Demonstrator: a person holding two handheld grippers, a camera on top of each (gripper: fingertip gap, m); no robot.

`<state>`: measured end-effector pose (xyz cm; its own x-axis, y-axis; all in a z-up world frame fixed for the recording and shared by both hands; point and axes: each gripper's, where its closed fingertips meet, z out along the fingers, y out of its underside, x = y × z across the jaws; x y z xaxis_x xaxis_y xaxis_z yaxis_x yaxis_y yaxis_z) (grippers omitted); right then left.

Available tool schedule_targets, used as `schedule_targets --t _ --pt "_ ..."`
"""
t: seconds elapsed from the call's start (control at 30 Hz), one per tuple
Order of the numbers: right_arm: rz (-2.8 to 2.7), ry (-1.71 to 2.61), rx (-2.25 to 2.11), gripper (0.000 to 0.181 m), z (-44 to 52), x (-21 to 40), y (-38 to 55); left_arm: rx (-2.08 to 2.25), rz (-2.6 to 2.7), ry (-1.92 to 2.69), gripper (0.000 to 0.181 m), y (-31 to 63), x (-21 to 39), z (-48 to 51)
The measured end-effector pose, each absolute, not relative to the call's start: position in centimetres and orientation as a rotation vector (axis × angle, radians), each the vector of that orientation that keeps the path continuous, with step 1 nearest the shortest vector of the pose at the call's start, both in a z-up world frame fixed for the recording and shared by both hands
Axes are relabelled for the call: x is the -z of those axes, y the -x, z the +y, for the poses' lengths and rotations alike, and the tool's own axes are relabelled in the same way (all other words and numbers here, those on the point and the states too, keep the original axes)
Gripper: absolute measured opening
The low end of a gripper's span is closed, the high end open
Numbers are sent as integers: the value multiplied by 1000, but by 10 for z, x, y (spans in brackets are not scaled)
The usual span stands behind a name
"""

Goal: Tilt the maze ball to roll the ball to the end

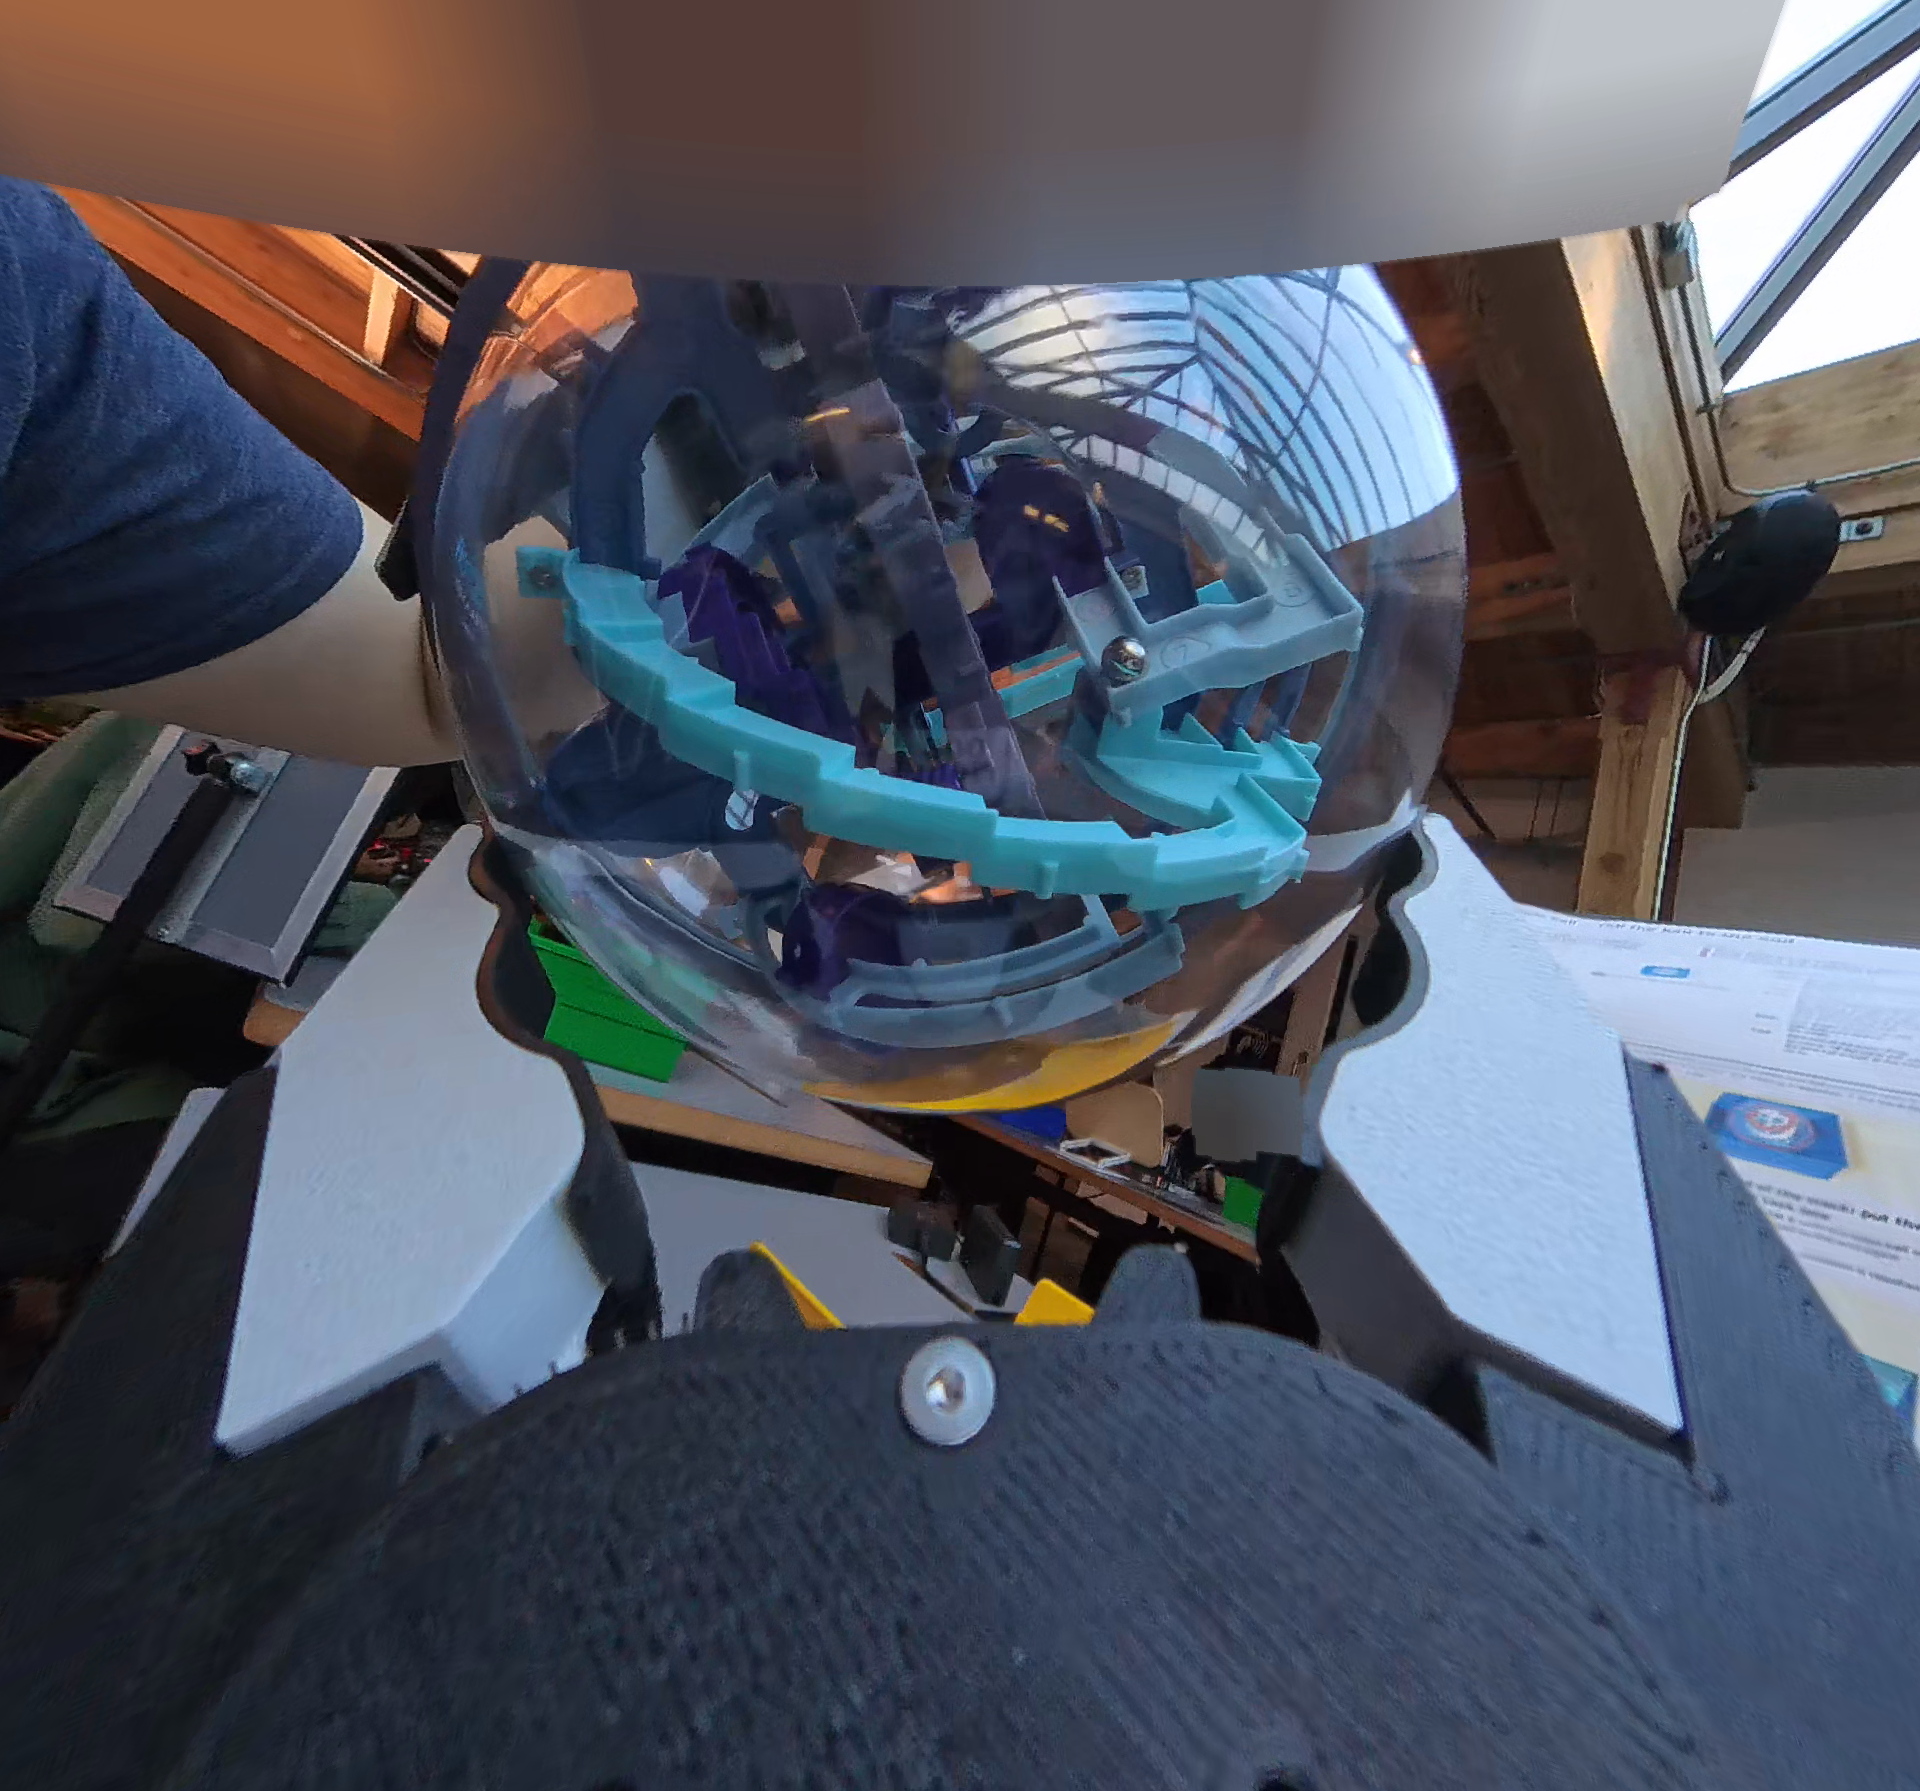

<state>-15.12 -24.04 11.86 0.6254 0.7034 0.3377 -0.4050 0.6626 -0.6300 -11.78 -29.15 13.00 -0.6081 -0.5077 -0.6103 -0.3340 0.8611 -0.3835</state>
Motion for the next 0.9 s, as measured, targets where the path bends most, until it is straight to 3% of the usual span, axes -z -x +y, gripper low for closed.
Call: schedule_targets --t 0.9 --pt "-639 580 -745 158 -235 -133 145 410 2166 677 159 112 -149 -282"
